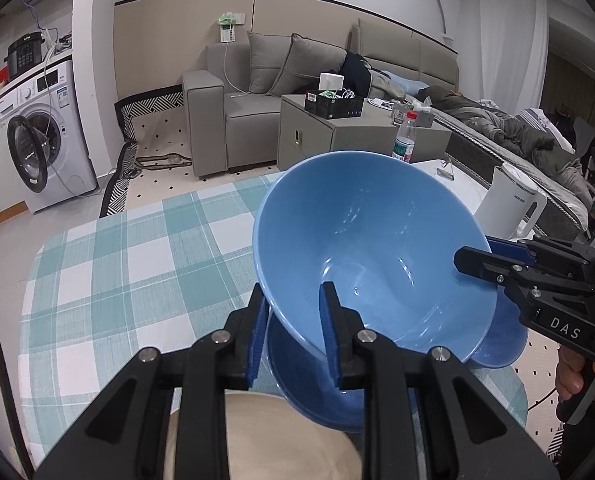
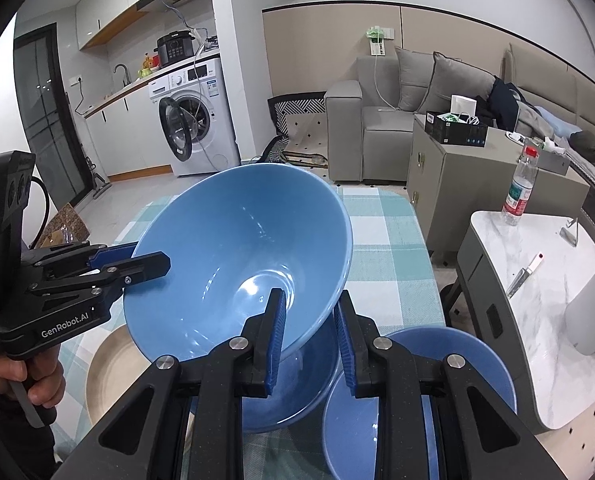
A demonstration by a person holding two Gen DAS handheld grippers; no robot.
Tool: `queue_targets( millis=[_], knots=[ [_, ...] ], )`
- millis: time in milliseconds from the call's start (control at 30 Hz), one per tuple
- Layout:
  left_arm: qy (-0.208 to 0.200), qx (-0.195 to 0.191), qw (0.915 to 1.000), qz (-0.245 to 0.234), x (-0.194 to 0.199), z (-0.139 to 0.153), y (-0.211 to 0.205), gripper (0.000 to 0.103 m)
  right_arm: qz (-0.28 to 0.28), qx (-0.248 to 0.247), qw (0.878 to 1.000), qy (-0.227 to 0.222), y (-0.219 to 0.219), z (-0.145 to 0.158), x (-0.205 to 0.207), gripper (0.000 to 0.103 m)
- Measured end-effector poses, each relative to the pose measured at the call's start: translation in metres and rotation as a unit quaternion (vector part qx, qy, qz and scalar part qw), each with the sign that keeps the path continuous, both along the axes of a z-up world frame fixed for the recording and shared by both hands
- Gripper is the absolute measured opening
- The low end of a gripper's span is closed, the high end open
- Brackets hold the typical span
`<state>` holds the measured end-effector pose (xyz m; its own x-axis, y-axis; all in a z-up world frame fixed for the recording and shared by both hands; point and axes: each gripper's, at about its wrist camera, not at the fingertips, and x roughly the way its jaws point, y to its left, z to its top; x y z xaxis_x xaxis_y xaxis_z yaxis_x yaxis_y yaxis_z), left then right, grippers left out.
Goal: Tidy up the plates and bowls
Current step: 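Lower the held blue bowl into the other blue bowl with both grippers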
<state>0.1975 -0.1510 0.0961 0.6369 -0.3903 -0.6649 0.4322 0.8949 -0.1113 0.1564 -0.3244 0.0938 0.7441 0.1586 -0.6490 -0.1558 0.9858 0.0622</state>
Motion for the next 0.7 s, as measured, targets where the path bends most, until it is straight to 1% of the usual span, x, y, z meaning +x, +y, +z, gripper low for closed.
queue_targets(
  millis=[133, 433, 700],
  knots=[
    [0.008, -0.003, 1.0, 0.003, -0.001, -0.006, 0.003, 0.023, 0.001, 0.006, 1.0, 0.005, 0.003, -0.005, -0.003, 0.025],
    [0.023, -0.005, 0.9997, 0.007, -0.006, -0.02, 0.006, 0.023, 0.004, 0.001, 1.0, 0.022, 0.007, -0.019, -0.004, 0.025],
    [0.033, 0.001, 0.9994, 0.008, -0.007, -0.031, 0.004, 0.023, 0.001, 0.002, 0.999, 0.033, 0.008, -0.03, -0.006, 0.025]
  ],
)
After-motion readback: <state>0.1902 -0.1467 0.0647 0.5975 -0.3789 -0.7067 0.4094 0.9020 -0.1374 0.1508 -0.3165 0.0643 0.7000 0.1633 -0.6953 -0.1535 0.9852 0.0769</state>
